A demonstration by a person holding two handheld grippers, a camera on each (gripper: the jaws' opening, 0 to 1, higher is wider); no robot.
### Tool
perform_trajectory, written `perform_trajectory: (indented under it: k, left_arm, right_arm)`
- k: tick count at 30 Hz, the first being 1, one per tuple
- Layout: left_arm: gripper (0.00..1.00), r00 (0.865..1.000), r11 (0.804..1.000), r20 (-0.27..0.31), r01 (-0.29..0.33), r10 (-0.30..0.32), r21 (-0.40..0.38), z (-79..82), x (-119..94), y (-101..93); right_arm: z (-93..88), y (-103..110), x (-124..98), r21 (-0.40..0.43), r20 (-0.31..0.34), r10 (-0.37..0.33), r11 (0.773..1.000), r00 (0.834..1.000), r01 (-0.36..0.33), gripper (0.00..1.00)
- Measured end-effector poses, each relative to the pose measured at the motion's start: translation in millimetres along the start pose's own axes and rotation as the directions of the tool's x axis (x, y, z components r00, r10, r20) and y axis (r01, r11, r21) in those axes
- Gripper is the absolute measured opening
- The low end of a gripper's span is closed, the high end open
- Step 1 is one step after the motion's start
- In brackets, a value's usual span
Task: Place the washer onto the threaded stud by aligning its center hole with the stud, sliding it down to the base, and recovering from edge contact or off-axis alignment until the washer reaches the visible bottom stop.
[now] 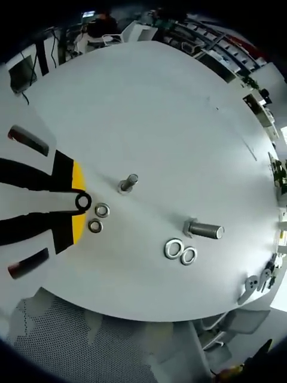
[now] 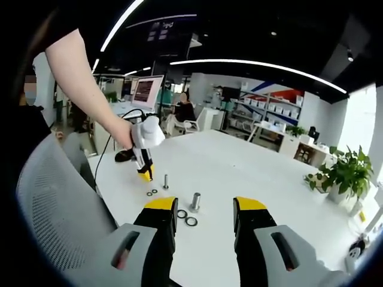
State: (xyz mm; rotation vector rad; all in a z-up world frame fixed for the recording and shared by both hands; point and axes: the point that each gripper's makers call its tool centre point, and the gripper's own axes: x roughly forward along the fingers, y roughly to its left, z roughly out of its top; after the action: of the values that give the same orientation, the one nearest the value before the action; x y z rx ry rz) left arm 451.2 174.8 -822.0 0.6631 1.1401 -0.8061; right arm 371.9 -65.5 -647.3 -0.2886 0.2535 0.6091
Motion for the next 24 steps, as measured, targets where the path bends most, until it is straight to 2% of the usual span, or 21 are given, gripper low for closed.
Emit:
perform_trajectory:
  k: [5,10,14,24]
  left_arm:
    - [0.09,1.0,1.0,0.013,-0.004,0.004,0.007,7.4,-4,3.4]
    - [0.09,0.999,1.0,0.037,-0.016,0.015,0.025,21.7,-11,10.7]
    - [0.09,0.998,0.999,0.052,-0.024,0.023,0.028,32.1,-15,16.4]
    - [0.09,0.998,0.998,0.05,-0.029,0.026,0.054,43.6,-15,18.9]
  right_arm:
    - [1.6,0,0,0.013,0.01,0.004,1.0,1.0,-0.004,0.4]
    - [8.4,1,-2,0.081,0.047,0.016,0.997,0.999,-0.02,0.4]
    - [8.5,2,-2,0.087,0.05,0.019,0.996,0.999,-0.023,0.4]
    - [9.8,1,-2,0.108,0.059,0.019,0.994,0.998,-0.025,0.41]
